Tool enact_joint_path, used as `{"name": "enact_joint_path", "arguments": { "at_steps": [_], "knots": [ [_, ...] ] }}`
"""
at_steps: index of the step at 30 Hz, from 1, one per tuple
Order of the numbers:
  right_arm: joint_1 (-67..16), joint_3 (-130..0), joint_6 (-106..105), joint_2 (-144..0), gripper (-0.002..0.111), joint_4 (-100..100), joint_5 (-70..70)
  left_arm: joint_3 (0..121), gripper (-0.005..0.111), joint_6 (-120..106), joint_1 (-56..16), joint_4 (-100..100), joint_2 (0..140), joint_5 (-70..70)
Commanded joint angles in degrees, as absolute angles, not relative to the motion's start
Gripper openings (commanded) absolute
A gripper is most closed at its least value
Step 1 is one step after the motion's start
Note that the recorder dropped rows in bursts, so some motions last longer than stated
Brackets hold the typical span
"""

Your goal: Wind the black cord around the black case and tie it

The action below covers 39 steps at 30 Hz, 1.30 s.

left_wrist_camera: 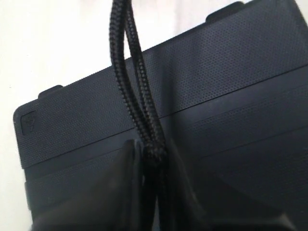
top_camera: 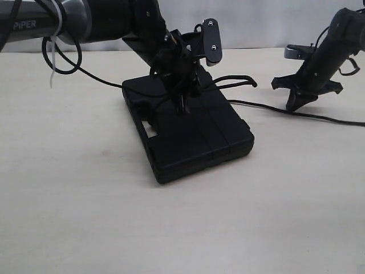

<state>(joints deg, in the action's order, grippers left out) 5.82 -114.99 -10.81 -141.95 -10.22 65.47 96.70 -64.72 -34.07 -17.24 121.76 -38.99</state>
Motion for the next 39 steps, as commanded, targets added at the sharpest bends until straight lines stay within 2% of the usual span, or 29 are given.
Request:
{"name": "enact_joint_path", "arguments": {
  "at_steps": [1,4,13,17,20,27,39],
  "knots": [
    [5.9,-103.0,-18.2,-141.8,0.004,-20.0,70.0,96.7,0.0,-64.2,-34.0,-19.4,121.1,-40.7],
    [5.9,-94.3,-22.4,-137.0,0.004,-22.9,70.0,96.7,0.0,-64.2,-34.0,-22.0,121.3,-41.8],
    [5.9,-86.0,-24.0,-119.4,0.005,-16.4,69.1,96.7,0.0,-64.6,-34.0,-22.1,121.3,-45.5],
    [5.9,-82.3,-24.6,-112.7,0.028,-14.3,69.0,96.7,0.0,-64.7,-34.0,-22.1,121.3,-43.9],
    [4.7,-78.2,-26.6,-111.7,0.04,-12.6,69.1,96.7,0.0,-65.1,-34.0,-22.1,121.3,-43.8],
    [-1.1,-70.4,-25.7,-111.8,0.041,-1.2,55.0,96.7,0.0,-66.2,-34.0,-23.2,121.3,-44.6],
    [-2.2,-70.3,-28.0,-118.6,0.041,-2.5,52.9,96.7,0.0,-66.2,-34.0,-23.2,121.3,-44.8]
  ]
}}
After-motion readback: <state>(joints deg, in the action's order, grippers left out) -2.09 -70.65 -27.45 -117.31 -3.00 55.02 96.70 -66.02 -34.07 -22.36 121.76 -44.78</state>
